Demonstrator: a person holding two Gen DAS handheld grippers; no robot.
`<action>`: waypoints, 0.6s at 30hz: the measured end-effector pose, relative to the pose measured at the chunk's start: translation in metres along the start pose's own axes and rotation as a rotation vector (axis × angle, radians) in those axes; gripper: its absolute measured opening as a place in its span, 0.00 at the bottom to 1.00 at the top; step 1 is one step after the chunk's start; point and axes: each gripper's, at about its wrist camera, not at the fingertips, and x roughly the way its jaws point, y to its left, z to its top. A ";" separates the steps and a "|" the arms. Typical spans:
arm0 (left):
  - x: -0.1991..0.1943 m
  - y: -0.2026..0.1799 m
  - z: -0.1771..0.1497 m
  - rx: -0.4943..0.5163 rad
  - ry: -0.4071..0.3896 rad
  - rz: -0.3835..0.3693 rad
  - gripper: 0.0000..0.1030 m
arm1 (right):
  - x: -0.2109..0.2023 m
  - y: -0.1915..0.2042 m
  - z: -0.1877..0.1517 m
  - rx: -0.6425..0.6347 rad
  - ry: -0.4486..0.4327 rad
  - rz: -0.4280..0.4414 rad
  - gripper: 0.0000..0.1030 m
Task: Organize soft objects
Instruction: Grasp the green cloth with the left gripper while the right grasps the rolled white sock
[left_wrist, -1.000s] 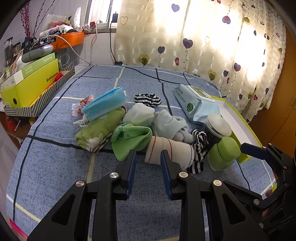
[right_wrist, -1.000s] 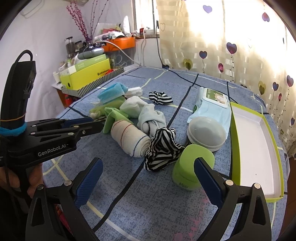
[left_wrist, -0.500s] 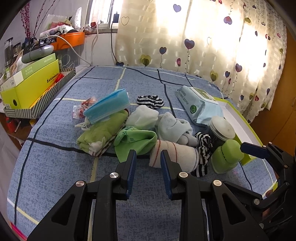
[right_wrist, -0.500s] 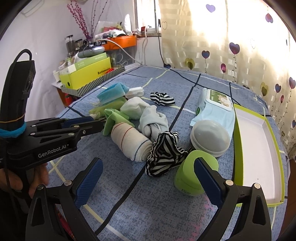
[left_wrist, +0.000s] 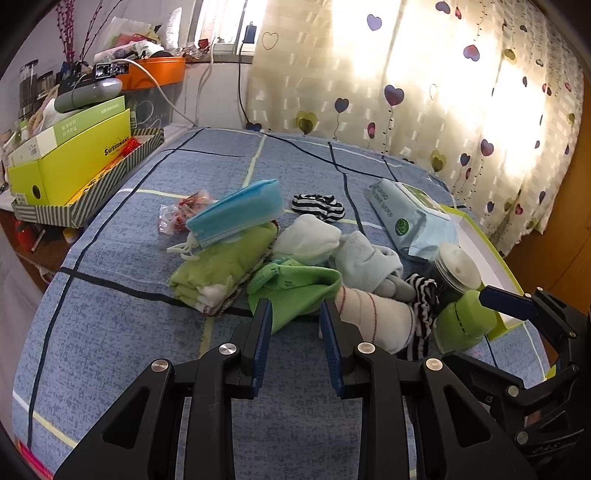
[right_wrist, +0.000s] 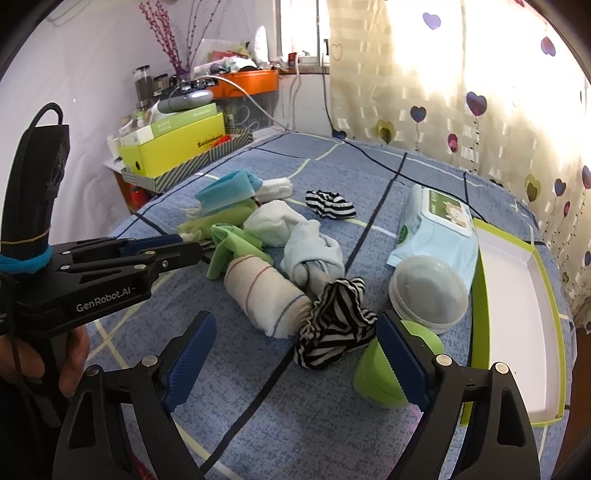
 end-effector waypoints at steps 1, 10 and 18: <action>-0.001 0.002 0.000 -0.003 -0.001 -0.003 0.27 | 0.001 0.002 0.002 -0.009 0.000 0.001 0.87; -0.005 0.022 0.001 -0.022 -0.014 -0.028 0.27 | 0.025 0.023 0.016 -0.090 0.026 0.045 0.82; -0.002 0.036 0.003 -0.036 -0.012 -0.054 0.27 | 0.068 0.033 0.021 -0.169 0.111 0.069 0.73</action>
